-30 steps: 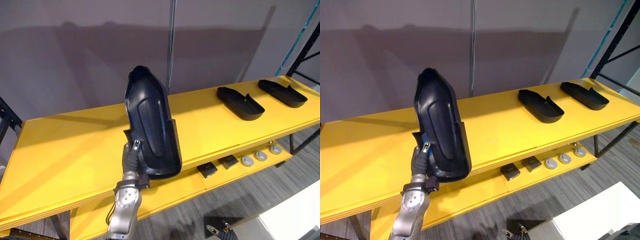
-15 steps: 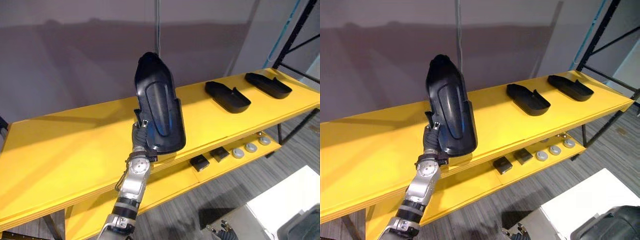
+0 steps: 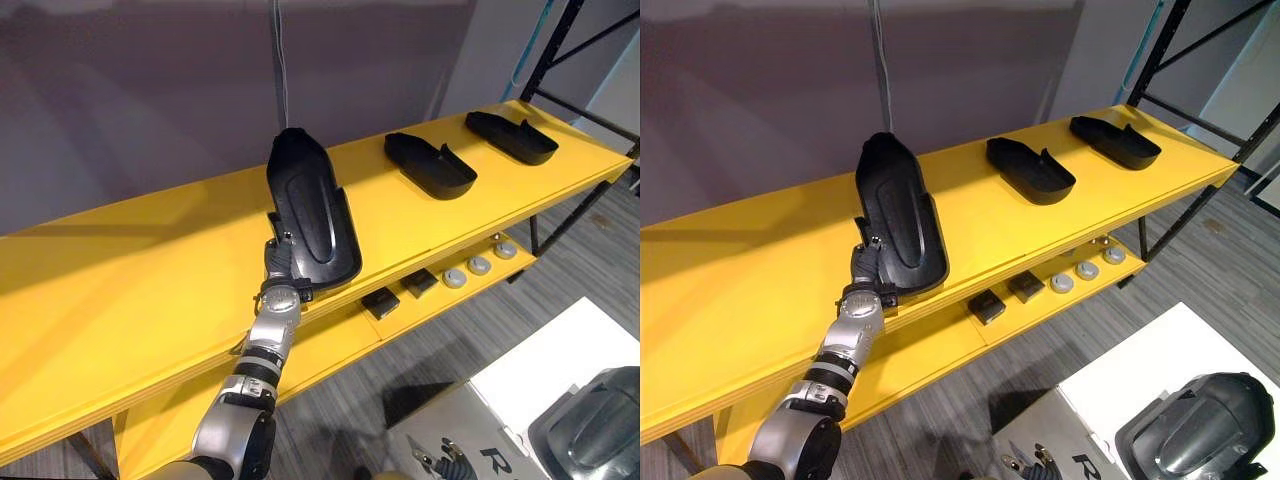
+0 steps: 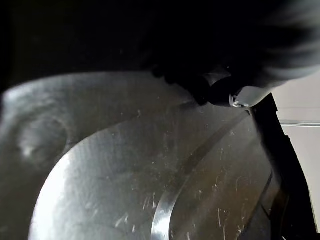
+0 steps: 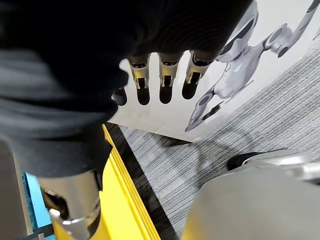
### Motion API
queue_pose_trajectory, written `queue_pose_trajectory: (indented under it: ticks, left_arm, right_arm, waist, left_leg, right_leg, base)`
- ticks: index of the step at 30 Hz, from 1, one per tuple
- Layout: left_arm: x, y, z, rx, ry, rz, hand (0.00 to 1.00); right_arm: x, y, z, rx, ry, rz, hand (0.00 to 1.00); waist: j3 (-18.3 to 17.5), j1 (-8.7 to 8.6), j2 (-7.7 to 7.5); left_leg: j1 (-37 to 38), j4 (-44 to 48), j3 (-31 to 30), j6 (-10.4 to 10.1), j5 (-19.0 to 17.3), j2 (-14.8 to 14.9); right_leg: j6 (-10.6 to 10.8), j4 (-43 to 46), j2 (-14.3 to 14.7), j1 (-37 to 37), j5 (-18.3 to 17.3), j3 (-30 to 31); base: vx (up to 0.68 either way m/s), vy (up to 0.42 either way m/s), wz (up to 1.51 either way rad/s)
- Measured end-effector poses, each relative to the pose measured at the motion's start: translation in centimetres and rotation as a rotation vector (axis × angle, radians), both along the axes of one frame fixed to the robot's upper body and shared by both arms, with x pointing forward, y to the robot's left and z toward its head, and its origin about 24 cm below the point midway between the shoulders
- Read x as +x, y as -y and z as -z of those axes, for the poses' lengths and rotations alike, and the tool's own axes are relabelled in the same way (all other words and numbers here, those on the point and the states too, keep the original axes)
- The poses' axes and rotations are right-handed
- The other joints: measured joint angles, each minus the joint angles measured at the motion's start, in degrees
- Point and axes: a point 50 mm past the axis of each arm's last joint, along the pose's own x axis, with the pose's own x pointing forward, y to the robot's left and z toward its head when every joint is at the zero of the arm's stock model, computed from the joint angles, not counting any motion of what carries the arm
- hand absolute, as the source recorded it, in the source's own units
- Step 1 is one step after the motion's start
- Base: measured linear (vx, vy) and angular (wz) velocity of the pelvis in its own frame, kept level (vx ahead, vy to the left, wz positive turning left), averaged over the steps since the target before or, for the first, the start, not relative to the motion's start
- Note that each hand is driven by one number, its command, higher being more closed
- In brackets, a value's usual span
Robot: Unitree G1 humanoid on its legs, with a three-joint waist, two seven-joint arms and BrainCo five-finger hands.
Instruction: Walk over and take plastic housings, then place them on the shelf
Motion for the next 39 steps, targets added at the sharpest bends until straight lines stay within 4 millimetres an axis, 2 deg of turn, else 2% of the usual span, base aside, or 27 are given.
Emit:
queue_pose_trajectory:
  ticks: [5,12,18,25,32,37,39]
  left_arm:
    - [0.7,0.3,-0.9,-0.029,0.015,-0.003,0.00]
    - [1.1,0.5,-1.6,-0.089,0.035,-0.013,0.00]
    - [1.5,-0.2,-2.0,-0.171,0.040,-0.068,0.00]
    - [1.4,-0.9,-2.2,-0.181,0.052,-0.113,0.00]
    - [0.2,-2.2,-1.7,-0.193,0.089,-0.172,0.00]
    - [-0.9,-2.4,-3.3,-0.111,0.199,-0.190,0.00]
    - [-1.4,-1.6,-5.2,-0.057,0.293,-0.158,0.00]
  right_arm:
    - [1.4,-0.1,-0.4,0.005,0.040,-0.002,0.00]
    - [2.2,0.0,-0.8,0.000,0.075,-0.003,0.00]
    - [3.8,-0.2,-0.9,0.008,0.092,-0.013,0.00]
    - [4.3,-0.2,-1.0,0.008,0.100,-0.017,0.00]
    - [4.5,-0.1,-1.1,0.003,0.104,-0.020,0.00]
    - [4.3,0.0,-1.1,0.000,0.100,-0.022,0.00]
    - [3.7,0.0,-0.9,-0.001,0.085,-0.020,0.00]
  waist:
    - [0.86,0.00,0.03]
    - [1.74,-0.03,0.11]
    - [2.94,-0.33,1.01]
    - [4.27,-1.20,1.05]
    - [4.50,-1.47,1.11]
    - [4.62,-0.82,1.32]
    - [4.62,0.22,1.33]
  left_leg:
    - [-0.99,0.01,1.20,-0.02,-0.01,0.01]
    - [-1.08,-0.01,1.29,-0.04,-0.02,0.01]
    - [-0.87,-0.07,1.14,-0.44,0.28,0.16]
    - [0.10,-1.75,-0.56,-1.16,2.03,0.24]
    - [0.09,-2.27,-0.57,-0.62,2.77,0.60]
    - [0.06,-2.27,-0.74,-0.55,2.84,0.68]
    - [0.08,-2.23,-0.74,-0.51,2.86,0.67]
  right_leg:
    - [-0.18,-0.01,0.14,-1.40,0.17,1.05]
    - [-0.22,-0.32,0.22,-1.43,0.39,1.14]
    - [-0.11,-5.43,0.41,1.21,3.58,0.96]
    - [-0.47,-7.23,0.65,2.89,4.82,-0.64]
    - [-0.81,-8.42,1.20,3.21,5.76,-0.72]
    - [-0.85,-8.39,1.28,3.20,5.73,-0.54]
    - [-0.88,-8.35,1.28,3.25,5.71,-0.50]
  base:
    - [-0.03,0.013,-0.11]
    - [-0.04,0.010,-0.01]
    - [-0.07,0.019,0.00]
    - [-0.07,-0.029,0.11]
    - [-0.06,-0.027,-0.01]
    - [-0.02,-0.015,0.01]
    - [0.00,0.000,0.00]
